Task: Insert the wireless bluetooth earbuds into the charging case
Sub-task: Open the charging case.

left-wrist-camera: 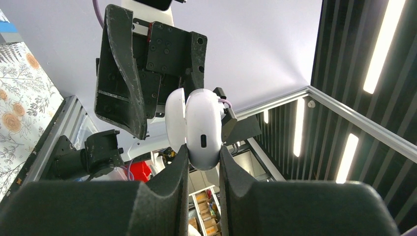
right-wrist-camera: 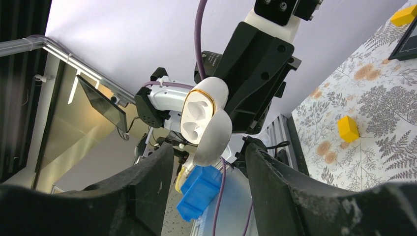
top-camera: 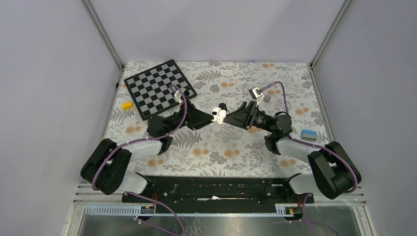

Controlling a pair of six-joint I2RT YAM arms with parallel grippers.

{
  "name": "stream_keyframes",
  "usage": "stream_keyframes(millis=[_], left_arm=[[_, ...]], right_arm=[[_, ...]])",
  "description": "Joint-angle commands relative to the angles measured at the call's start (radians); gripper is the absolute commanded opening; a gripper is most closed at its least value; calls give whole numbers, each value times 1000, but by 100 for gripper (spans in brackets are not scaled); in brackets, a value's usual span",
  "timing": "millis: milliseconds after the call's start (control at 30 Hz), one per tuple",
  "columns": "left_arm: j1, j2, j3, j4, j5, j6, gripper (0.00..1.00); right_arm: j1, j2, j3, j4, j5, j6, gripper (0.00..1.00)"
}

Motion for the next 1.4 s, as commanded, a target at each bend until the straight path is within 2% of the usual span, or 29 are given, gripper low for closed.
stream_keyframes(millis=[0,133,533,733,867,967,1200,1367], left_arm=[[6,5,30,126,-18,-12,0],[6,3,25,129,-21,-13,0],[7,3,25,141,-27,-20,0],[8,13,26,179,-39,-50,0],[7,9,26,188,-51,-63,0],[8,4,37,189,-56,-70,0],[8,-7,53,187,-65,-77,0],[8,-7,48,187,-65,-76,0]], right_arm=[[-10,-4,35,183,8,-12,61],[-10,-4,50,182,-4,-6,56],[-10,5,78,183,1,4,49],[-10,8,78,185,8,14,49],[-10,0,101,186,4,28,58],[-10,2,122,186,-3,38,61],[-10,13,141,186,-3,49,55],[-10,25,134,186,0,58,55]])
